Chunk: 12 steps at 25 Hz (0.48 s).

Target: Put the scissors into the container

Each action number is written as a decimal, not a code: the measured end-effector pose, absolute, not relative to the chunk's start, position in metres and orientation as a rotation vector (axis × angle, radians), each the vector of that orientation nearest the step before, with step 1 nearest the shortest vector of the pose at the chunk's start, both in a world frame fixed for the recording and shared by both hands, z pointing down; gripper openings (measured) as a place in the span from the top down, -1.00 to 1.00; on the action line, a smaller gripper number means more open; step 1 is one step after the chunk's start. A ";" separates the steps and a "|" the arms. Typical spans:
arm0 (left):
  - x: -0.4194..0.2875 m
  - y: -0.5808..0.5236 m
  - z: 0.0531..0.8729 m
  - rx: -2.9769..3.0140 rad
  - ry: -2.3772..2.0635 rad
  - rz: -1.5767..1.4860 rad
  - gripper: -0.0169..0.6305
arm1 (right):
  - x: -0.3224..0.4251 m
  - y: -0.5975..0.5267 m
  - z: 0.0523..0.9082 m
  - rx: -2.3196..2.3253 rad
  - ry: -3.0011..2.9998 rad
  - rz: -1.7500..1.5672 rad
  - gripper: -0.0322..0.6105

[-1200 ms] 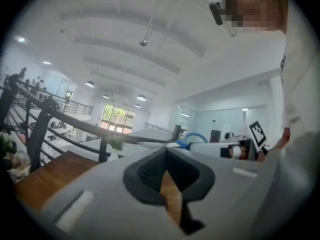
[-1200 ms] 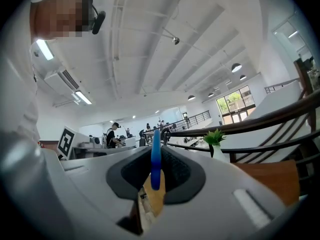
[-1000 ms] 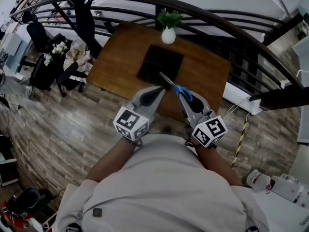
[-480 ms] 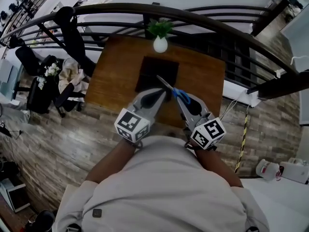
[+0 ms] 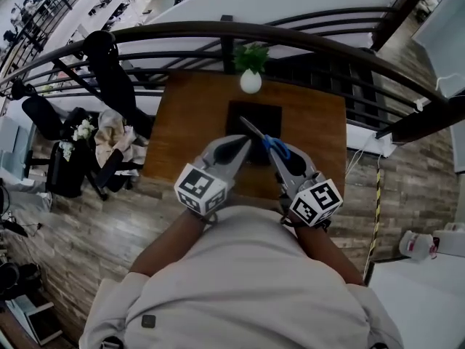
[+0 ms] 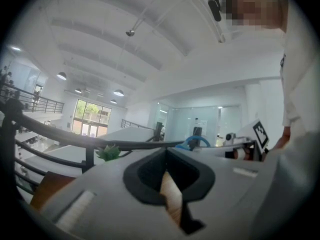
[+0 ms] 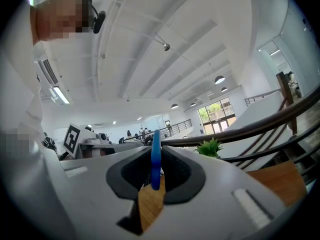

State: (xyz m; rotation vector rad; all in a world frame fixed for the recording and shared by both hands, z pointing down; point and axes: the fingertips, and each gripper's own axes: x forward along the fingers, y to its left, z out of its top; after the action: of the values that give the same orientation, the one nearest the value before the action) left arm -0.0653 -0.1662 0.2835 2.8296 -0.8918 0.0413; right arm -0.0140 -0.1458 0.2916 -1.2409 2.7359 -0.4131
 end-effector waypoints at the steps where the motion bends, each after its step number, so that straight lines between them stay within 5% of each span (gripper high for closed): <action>1: -0.072 -0.168 0.283 2.832 -0.881 0.042 0.94 | -0.022 -0.147 0.290 -1.248 2.732 -0.417 0.72; 12: -0.121 -0.173 0.304 2.817 -0.786 0.055 0.94 | -0.072 -0.148 0.308 -1.323 2.701 -0.467 0.72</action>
State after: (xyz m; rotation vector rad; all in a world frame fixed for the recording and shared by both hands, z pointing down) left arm -0.1209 -0.1729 0.3041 2.8170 -0.7860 0.0552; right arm -0.0722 -0.1480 0.3081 -1.3229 2.7006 -0.4674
